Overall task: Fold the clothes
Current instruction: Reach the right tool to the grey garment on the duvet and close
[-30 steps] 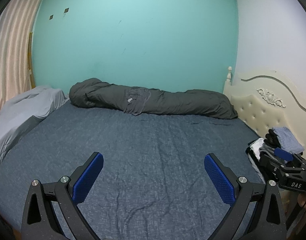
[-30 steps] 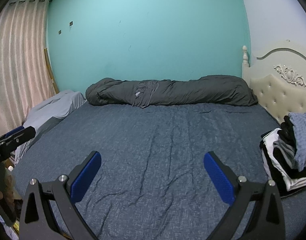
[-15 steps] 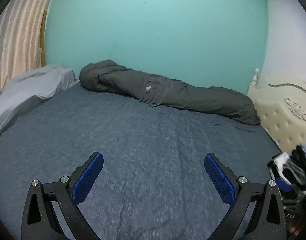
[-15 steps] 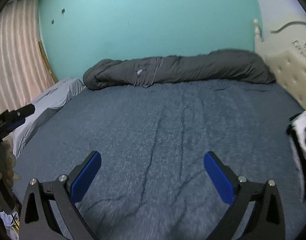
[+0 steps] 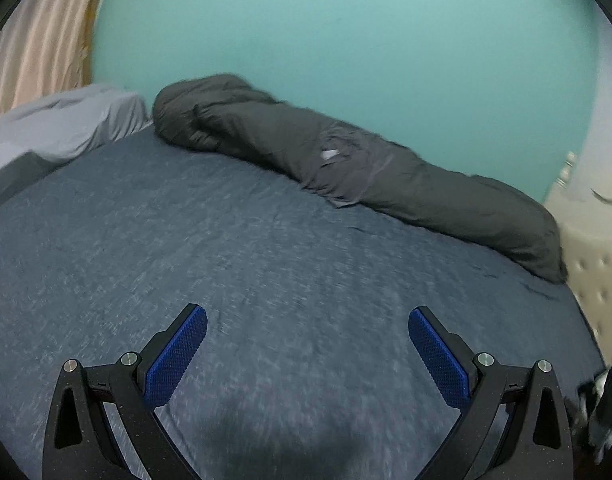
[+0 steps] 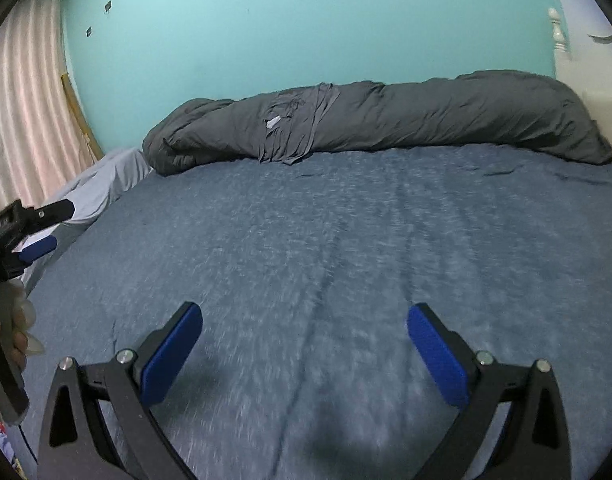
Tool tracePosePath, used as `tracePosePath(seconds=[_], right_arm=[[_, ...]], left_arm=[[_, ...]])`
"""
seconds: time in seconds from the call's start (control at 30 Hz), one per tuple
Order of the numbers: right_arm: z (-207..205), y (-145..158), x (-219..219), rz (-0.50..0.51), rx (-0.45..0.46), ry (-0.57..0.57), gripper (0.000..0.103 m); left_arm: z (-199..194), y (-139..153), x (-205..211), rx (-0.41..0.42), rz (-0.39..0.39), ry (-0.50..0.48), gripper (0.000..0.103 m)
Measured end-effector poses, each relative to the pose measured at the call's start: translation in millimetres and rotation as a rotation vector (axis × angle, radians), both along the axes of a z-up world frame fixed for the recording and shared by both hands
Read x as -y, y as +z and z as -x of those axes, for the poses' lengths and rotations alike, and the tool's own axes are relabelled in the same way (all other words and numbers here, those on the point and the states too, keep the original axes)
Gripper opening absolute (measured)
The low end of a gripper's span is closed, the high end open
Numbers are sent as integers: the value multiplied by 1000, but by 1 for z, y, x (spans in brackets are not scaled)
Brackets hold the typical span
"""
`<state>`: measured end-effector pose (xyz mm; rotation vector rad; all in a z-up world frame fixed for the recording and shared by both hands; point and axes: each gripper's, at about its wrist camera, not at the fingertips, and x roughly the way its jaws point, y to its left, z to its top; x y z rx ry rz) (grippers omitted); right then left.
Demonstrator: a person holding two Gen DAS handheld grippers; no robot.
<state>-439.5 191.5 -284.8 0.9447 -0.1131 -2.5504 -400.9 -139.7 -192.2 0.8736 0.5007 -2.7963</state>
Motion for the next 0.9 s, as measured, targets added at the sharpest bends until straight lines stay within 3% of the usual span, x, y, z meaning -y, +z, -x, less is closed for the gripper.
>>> tracePosePath(seconds=[0.17, 0.33, 0.53, 0.6, 0.67, 0.9], right_arm=[[66, -13, 44, -80, 91, 27, 103], [161, -21, 80, -79, 182, 4, 103], [260, -31, 131, -62, 154, 32, 102], [295, -36, 146, -55, 152, 41, 98], [326, -43, 157, -42, 166, 44, 85], [412, -56, 189, 11, 236, 27, 76]], left_arm=[[51, -3, 37, 59, -25, 48, 103], [107, -10, 72, 97, -48, 92, 103], [168, -38, 105, 150, -81, 96, 103], [179, -47, 114, 159, -90, 102, 103], [187, -56, 122, 163, -111, 109, 103], [200, -84, 142, 186, -122, 131, 103]])
